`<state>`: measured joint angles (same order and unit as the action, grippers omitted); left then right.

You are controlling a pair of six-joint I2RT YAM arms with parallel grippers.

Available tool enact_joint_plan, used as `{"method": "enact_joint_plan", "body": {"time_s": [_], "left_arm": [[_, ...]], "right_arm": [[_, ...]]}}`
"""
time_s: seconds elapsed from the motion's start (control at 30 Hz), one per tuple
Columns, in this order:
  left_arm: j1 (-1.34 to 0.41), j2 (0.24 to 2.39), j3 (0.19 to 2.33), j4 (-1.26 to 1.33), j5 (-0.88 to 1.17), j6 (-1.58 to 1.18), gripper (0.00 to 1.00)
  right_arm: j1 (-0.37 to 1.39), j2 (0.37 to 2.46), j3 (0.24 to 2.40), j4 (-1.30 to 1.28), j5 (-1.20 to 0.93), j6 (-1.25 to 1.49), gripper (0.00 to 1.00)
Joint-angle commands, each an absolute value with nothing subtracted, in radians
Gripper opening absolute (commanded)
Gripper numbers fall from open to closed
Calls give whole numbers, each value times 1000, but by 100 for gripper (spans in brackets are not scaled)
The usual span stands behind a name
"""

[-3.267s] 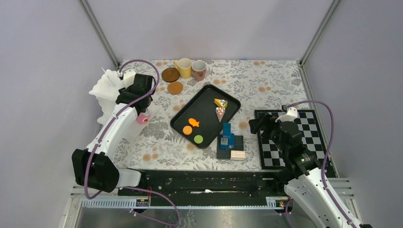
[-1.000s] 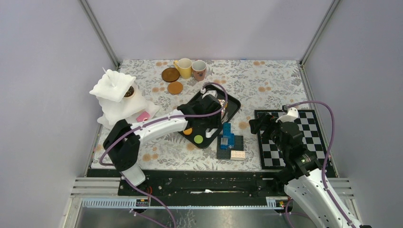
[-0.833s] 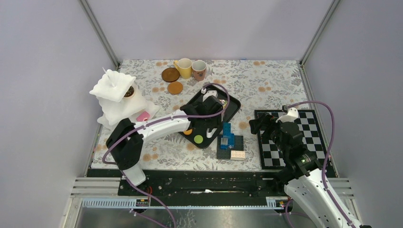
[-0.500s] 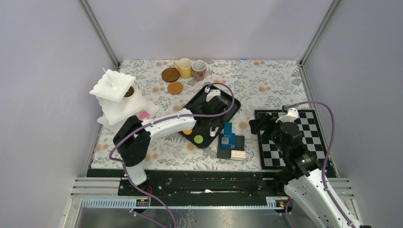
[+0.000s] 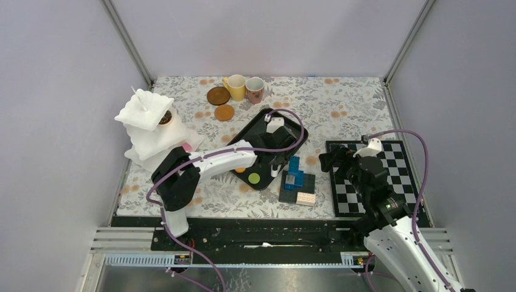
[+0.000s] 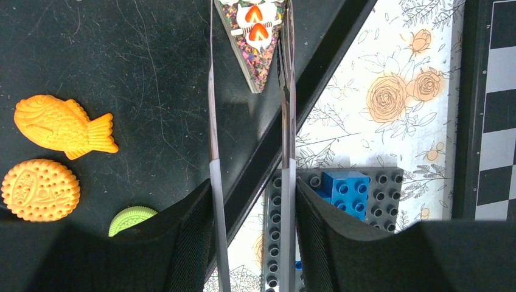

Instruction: Serve the afternoon tea

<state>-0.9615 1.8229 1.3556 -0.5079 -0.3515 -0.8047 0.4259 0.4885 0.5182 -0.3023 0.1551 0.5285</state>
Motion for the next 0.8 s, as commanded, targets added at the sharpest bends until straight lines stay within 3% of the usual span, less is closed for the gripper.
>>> {"method": "enact_joint_plan", "body": {"time_s": [0.0,0.37,0.77], "left_arm": [[-965,1816,1399,-486,-410,-821,41],[-965,1800,1394,-486,-410,-812,16],[-965,1743,1377,-515,-446,-802,1]], "right_arm": [[433,479,519,-280,159,530,98],[433,482,519,-279,160,529,98],[433,480,521,-280,158,527,98]]}}
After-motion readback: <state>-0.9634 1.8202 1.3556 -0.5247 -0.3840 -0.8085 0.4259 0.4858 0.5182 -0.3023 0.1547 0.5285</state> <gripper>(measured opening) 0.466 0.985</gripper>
